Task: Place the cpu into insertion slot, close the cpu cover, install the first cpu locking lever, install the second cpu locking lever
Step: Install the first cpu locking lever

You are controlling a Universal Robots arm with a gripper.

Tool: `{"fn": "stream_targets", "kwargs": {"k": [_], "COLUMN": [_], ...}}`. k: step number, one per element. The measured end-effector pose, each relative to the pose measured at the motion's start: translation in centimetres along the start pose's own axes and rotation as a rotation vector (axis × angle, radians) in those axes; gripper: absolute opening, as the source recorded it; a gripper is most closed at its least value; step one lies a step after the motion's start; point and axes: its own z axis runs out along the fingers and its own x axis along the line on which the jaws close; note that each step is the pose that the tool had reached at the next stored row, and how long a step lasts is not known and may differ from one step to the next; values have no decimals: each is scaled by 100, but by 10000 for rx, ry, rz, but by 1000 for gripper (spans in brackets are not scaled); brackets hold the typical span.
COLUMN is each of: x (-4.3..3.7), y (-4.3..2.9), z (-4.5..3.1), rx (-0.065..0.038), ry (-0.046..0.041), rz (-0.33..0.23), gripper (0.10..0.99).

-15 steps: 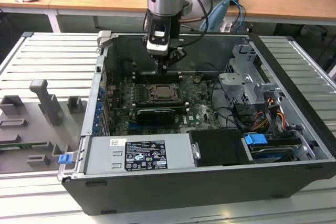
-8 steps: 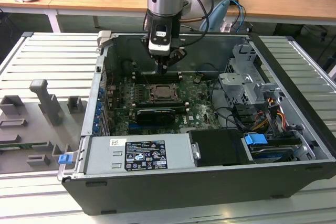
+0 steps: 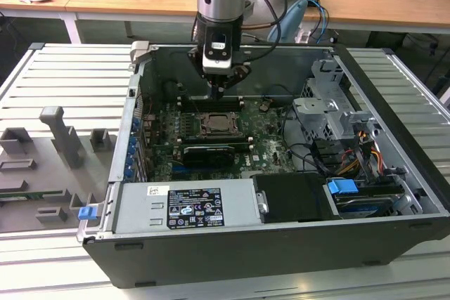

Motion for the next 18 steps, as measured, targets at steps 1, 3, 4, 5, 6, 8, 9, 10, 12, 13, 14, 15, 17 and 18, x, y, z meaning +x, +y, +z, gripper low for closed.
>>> {"fn": "stream_targets", "kwargs": {"k": [1, 3, 4, 5, 6, 8, 9, 10, 12, 13, 14, 15, 17, 18], "x": [0, 0, 0, 0, 0, 0, 0, 0, 0, 0, 0, 0, 0, -1], "y": [0, 0, 0, 0, 0, 0, 0, 0, 0, 0, 0, 0, 0, 0], "z": [0, 0, 0, 0, 0, 0, 0, 0, 0, 0, 0, 0, 0, 0], "rx": [0, 0, 0, -1, -1, -2, -1, -1, -2, -2, -2, -2, -2, -2], "ry": [1, 5, 6, 8, 10, 15, 17, 18, 21, 23, 24, 25, 28, 32], "rz": [-48, -128, -163, -215, -287, -415, -487, -525, -609, -647, -683, -719, -813, -905], "gripper": [106, 106, 106, 106, 106, 106, 106, 106, 106, 106, 106, 106, 106, 106]}}
